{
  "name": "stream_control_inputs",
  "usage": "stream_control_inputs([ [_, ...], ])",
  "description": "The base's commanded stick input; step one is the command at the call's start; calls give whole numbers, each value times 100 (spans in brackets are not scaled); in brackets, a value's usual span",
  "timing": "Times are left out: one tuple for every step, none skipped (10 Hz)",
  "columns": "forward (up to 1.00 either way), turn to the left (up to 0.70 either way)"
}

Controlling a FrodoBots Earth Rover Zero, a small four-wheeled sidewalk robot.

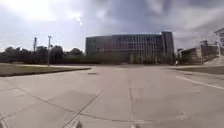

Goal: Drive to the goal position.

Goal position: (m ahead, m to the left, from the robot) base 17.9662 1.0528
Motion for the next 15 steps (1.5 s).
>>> stream_control_inputs([
  [70, -1],
  [70, -1],
  [70, -1],
  [70, -1],
  [70, -1],
  [70, -1],
  [70, -1],
  [70, -1],
  [70, -1],
  [70, -1],
  [70, -1],
  [70, -1],
  [70, -1],
  [70, -1],
  [70, -1],
])
